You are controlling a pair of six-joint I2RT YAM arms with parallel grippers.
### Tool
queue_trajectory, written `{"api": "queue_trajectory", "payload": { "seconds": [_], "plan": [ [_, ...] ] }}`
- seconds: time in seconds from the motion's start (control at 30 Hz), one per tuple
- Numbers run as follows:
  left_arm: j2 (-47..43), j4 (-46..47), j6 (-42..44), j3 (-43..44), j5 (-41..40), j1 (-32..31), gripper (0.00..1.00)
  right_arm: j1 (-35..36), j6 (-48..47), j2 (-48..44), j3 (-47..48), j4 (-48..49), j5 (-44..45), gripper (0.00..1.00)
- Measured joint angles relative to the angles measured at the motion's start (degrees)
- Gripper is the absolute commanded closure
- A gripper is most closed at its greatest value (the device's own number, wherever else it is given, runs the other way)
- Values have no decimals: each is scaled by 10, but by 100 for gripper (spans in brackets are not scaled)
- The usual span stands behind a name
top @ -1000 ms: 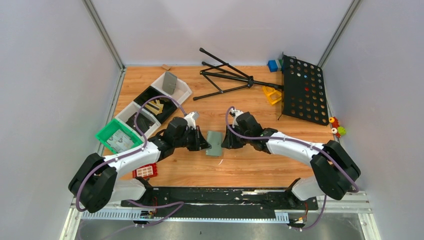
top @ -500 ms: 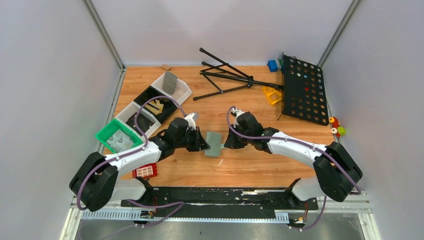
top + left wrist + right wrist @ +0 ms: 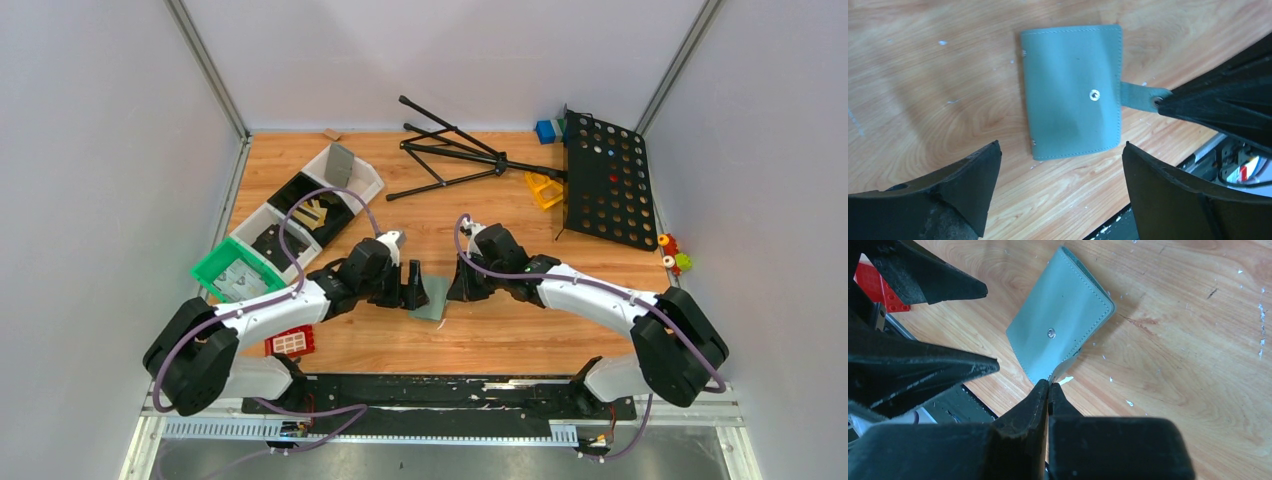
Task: Take the credit cards out of the card holder
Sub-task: Open the card holder at the center of the board.
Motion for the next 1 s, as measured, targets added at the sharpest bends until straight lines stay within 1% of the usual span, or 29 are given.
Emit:
{"api": "queue_trajectory", "payload": {
  "seconds": [0.2, 0.47, 0.57, 0.6, 0.67, 0.83, 0.87, 0.93, 0.97, 1.0],
  "plan": [
    [0, 5, 31, 15, 26, -27, 0, 0, 0, -4, 0, -4, -6, 100],
    [5, 6, 88, 46, 45, -32, 0, 0, 3, -35, 13, -17, -5, 100],
    [11, 4, 105, 46, 45, -34, 3, 0, 4, -42, 21, -19, -5, 100],
    [14, 4, 109, 47, 46, -35, 5, 0, 4, -42, 24, -21, -5, 100],
    [22, 0, 116, 52, 47, -35, 11, 0, 5, -42, 27, -26, -6, 100],
    [32, -5, 123, 64, 49, -35, 39, 0, 5, -42, 34, -37, -5, 100],
    [34, -5, 123, 66, 49, -35, 42, 0, 5, -42, 36, -40, -5, 100],
    [35, -7, 123, 68, 49, -35, 44, 0, 5, -42, 39, -43, -5, 100],
    [35, -7, 122, 68, 49, -35, 43, 0, 5, -42, 39, -44, -5, 100],
    [35, -8, 122, 68, 49, -35, 40, 0, 5, -42, 40, -44, -5, 100]
  ]
}}
